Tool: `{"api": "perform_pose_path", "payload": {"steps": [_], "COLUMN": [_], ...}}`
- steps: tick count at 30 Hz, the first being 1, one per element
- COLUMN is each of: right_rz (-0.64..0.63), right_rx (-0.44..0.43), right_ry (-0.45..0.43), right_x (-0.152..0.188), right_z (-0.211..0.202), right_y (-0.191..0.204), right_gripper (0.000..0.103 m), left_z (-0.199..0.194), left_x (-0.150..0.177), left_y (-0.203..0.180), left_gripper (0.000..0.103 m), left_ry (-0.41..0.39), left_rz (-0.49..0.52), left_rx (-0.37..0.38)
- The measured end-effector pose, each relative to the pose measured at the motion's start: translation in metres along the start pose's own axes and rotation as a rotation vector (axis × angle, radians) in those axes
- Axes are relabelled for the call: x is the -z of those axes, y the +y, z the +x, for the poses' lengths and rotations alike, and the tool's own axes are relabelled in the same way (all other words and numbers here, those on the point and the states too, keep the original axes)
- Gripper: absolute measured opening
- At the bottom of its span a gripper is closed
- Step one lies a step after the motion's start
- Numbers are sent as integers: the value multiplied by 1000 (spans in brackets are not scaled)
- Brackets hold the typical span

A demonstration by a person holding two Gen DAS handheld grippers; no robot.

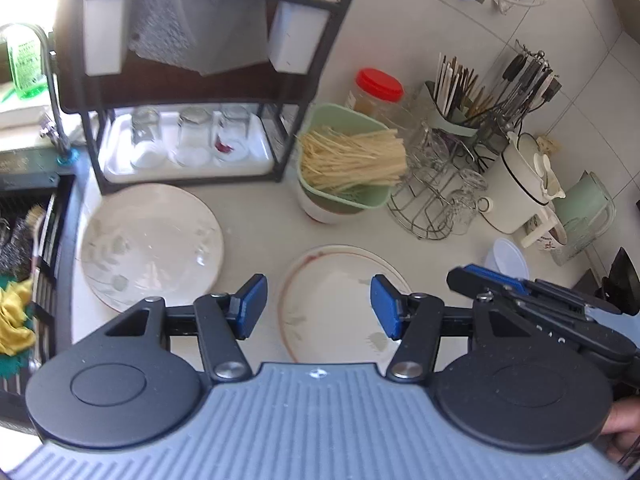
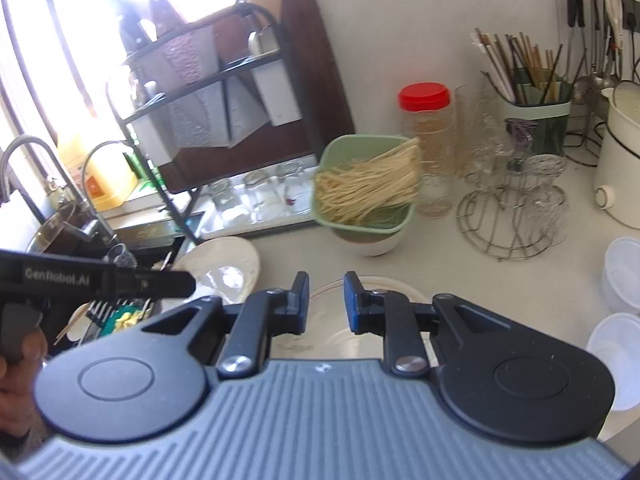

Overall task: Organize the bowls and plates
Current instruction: 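Move both grippers back to the second leaf-pattern plate by the sink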

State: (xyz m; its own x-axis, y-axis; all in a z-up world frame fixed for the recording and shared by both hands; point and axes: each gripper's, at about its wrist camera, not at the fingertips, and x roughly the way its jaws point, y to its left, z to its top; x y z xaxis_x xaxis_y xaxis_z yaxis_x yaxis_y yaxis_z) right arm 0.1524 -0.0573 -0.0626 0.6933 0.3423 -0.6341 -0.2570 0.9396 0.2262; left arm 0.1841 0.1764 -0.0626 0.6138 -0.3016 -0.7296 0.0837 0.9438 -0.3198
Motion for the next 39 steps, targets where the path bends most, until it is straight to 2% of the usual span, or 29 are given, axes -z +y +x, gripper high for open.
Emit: {"api": "perform_pose_path", "payload": {"steps": [12, 18, 23, 31, 39], "right_rz": [-41, -71, -66, -79, -57], "right_rx": [-25, -52, -63, -78, -42], "right_ry": [1, 19, 19, 41, 92], "right_x": [11, 21, 29, 37, 43], "right_z": [5, 9, 14, 18, 21], "right_y": [64, 99, 121, 149, 151], "right_gripper": [22, 22, 23, 23, 23], "left_z": [-37, -58, -71, -85, -80], "left_x": [21, 35, 44, 65, 70], "left_y": [68, 103, 122, 146, 166], "left_gripper": [63, 63, 63, 63, 63], "left_ry": [-45, -59, -68, -72, -64], "left_rz": [-61, -104, -100, -116, -169], "left_rx": [7, -11, -25, -27, -22]}}
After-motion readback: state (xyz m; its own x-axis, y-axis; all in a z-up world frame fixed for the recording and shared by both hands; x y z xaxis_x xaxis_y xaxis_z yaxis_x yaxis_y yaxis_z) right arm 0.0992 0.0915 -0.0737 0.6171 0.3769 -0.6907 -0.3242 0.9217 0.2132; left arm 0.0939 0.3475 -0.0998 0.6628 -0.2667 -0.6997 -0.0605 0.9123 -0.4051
